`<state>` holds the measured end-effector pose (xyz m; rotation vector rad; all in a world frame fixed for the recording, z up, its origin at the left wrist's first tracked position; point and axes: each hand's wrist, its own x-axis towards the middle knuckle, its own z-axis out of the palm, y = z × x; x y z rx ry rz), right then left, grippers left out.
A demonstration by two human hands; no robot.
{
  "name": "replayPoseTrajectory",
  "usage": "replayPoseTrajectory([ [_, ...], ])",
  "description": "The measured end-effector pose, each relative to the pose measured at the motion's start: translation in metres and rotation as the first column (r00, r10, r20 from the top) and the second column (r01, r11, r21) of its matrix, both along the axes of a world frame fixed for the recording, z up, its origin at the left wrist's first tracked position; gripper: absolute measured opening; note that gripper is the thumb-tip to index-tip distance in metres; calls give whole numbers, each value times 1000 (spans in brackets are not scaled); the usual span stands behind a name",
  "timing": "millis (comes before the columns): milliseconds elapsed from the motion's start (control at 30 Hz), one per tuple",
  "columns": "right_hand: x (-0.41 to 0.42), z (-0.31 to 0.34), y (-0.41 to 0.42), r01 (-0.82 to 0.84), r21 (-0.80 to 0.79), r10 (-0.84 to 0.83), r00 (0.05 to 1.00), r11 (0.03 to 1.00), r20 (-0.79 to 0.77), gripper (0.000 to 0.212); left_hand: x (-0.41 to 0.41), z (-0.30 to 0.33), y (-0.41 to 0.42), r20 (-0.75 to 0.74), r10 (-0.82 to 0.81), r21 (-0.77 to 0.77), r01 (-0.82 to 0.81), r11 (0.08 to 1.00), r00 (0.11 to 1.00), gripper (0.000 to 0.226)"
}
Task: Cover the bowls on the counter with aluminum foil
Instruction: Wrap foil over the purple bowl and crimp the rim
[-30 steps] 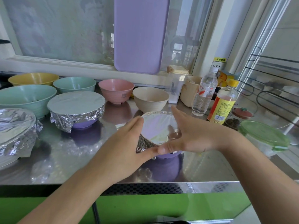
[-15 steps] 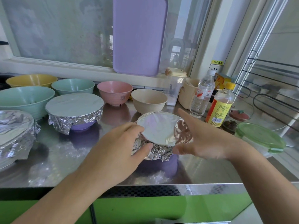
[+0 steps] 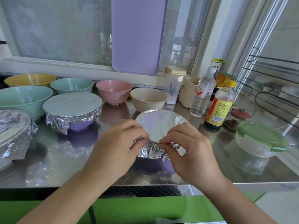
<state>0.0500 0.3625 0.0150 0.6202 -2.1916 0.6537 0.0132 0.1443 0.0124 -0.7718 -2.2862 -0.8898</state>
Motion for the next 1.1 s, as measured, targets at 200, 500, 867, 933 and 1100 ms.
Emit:
replayPoseTrajectory([
  [200, -1, 0, 1, 4, -18, -4, 1000, 1000, 12, 20, 1, -13, -2, 346, 113, 77, -148, 986, 931, 59],
  [500, -1, 2, 0, 3, -16, -3, 1000, 1000, 22, 21, 17, -26, 11, 287, 92, -12, -92, 996, 953, 20],
  [867, -3, 4, 1, -7, -9, 7, 999, 1000, 34, 19, 11, -30, 9, 468, -60, 321, -106, 941, 882, 13],
  [933, -4, 3, 2, -7, -12, 8, 999, 1000, 38, 18, 9, -28, 8, 511, -76, 338, -119, 934, 857, 13],
  [1100, -8, 1, 3, 1, -17, 0, 998, 1000, 56, 17, 4, -29, 11, 566, -111, 378, -138, 916, 817, 12],
])
